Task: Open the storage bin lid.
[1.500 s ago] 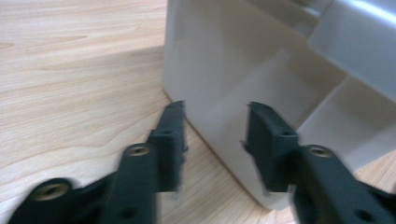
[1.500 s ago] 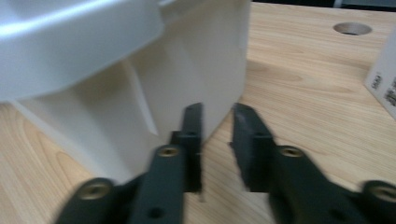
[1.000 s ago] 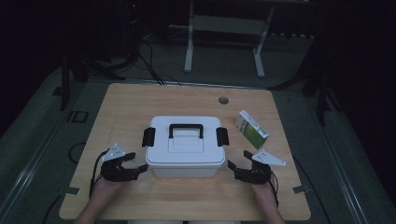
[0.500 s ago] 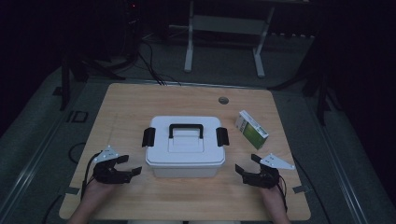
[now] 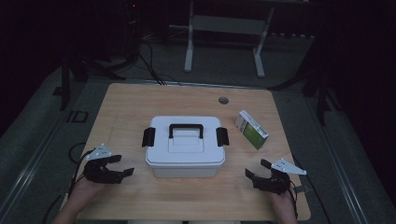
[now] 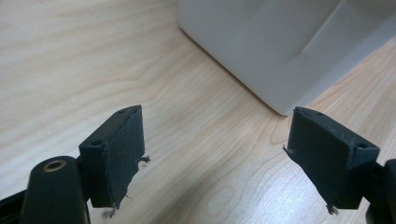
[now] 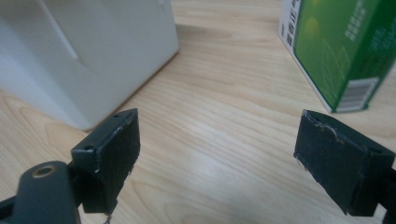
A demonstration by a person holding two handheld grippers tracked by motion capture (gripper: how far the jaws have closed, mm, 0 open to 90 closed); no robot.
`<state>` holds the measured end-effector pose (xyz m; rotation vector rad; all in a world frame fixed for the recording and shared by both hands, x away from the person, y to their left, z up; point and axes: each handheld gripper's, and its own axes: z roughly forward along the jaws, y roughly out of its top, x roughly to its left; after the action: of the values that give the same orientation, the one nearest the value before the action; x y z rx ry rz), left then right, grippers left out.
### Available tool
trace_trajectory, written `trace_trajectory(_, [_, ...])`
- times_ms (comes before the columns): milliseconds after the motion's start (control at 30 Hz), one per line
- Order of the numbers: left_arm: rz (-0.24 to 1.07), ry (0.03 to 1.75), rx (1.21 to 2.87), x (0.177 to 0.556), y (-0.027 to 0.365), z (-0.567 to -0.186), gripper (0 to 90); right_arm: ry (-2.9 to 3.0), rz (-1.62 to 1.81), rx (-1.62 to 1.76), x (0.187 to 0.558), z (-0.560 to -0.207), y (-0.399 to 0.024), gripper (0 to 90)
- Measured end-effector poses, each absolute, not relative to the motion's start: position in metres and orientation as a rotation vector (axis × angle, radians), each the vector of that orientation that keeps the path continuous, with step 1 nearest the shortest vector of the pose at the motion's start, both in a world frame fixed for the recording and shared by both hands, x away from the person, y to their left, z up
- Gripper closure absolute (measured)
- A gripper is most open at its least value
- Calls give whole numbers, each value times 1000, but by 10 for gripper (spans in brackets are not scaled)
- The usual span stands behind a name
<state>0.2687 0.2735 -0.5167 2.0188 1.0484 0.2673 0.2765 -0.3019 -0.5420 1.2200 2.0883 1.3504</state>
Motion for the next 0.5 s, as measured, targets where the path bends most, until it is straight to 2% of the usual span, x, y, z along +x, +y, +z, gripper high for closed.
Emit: trace_trajectory(500, [281,917,2135,282,264,-459,189,2102,1367,1224,273,-545,-308,139])
